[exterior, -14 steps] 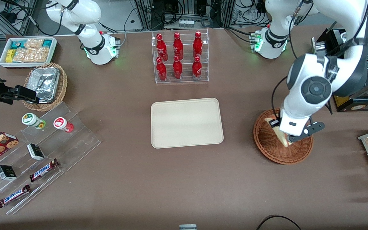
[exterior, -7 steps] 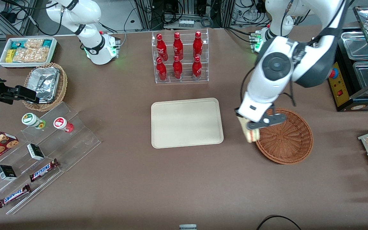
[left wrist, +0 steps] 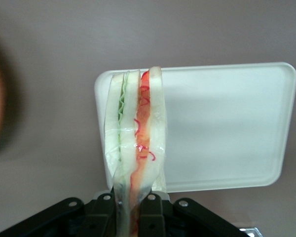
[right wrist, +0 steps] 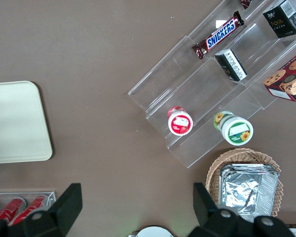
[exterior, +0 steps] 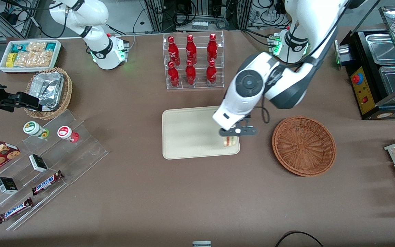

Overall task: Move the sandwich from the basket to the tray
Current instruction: 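Lift the sandwich and carry it with the left gripper over the tray, then lower the sandwich onto the tray and open the left gripper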

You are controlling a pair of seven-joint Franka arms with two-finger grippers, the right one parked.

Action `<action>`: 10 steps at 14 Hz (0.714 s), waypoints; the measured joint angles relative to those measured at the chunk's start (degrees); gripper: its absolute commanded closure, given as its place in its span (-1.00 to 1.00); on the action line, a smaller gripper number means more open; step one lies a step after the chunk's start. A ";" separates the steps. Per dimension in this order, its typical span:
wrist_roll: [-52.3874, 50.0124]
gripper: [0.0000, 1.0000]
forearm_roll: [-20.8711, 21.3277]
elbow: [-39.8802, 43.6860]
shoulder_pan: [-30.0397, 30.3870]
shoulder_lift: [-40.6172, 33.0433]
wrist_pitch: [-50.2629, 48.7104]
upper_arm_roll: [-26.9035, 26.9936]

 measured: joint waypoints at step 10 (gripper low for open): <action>-3.11 1.00 1.27 0.26 -6.01 10.12 6.81 0.02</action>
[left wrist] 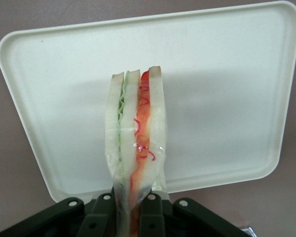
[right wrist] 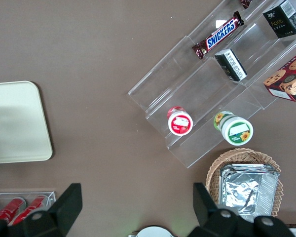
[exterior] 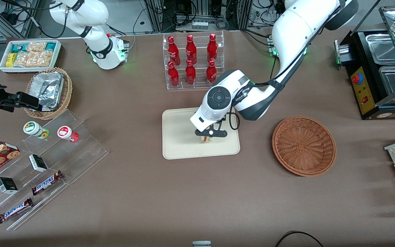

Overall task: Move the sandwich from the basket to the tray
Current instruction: 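Lower the sandwich onto the tray and open the left gripper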

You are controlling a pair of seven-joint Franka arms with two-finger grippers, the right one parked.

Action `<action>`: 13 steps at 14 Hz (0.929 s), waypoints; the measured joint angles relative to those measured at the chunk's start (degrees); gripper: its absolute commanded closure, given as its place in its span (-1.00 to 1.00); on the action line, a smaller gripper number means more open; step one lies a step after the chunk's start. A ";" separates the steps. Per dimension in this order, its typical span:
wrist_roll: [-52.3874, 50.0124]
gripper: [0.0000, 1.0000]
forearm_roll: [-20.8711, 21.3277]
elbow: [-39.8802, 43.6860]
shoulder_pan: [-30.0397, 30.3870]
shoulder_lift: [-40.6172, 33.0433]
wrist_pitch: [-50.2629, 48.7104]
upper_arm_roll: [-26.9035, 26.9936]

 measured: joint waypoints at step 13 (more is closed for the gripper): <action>-9.71 0.79 8.82 0.55 -3.25 6.70 4.45 0.01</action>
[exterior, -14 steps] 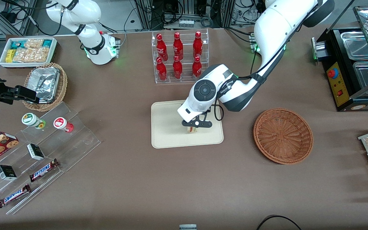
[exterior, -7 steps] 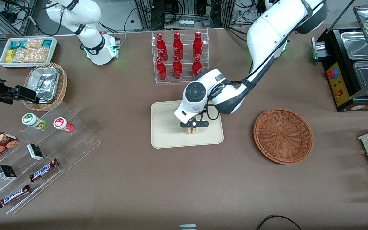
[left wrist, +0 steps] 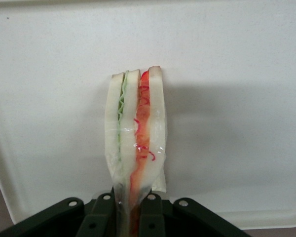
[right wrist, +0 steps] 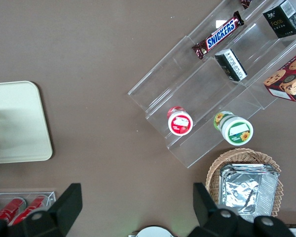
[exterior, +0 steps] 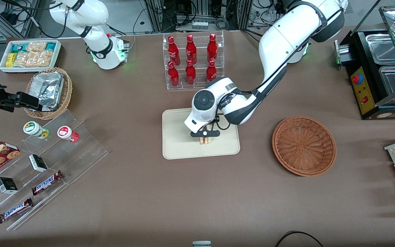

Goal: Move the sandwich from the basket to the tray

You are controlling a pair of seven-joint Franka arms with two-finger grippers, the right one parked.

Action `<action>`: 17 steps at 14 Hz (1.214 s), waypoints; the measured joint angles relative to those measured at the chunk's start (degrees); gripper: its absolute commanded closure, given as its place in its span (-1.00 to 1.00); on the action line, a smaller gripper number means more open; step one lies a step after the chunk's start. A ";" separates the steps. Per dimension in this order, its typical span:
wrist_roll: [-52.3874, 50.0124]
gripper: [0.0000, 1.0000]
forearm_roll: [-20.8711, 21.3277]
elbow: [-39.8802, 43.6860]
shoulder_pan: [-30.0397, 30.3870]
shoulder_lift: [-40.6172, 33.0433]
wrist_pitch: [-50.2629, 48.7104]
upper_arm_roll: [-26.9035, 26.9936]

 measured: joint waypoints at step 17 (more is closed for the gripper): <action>-3.24 -0.98 0.06 7.56 2.56 -8.14 -11.63 0.23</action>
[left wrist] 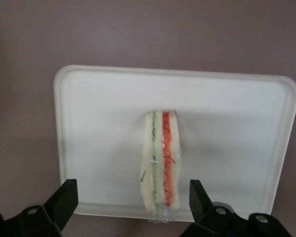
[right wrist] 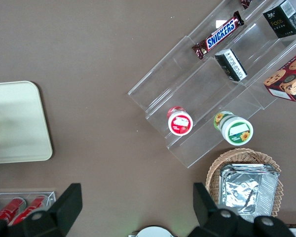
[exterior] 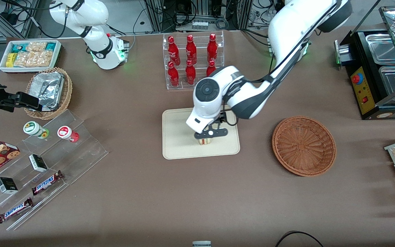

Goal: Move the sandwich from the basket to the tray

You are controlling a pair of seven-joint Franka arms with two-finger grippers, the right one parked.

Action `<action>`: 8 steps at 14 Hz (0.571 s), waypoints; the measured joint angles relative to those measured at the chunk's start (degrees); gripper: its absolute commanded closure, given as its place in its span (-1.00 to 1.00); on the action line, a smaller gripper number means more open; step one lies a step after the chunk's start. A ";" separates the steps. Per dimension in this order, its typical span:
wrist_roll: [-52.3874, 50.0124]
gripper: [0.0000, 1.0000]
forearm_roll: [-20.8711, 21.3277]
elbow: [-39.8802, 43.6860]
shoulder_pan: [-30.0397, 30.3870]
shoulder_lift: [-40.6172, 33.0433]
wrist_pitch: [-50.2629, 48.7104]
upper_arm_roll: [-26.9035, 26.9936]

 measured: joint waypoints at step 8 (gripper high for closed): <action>1.33 -0.99 0.00 0.29 11.23 -12.23 -10.90 -0.05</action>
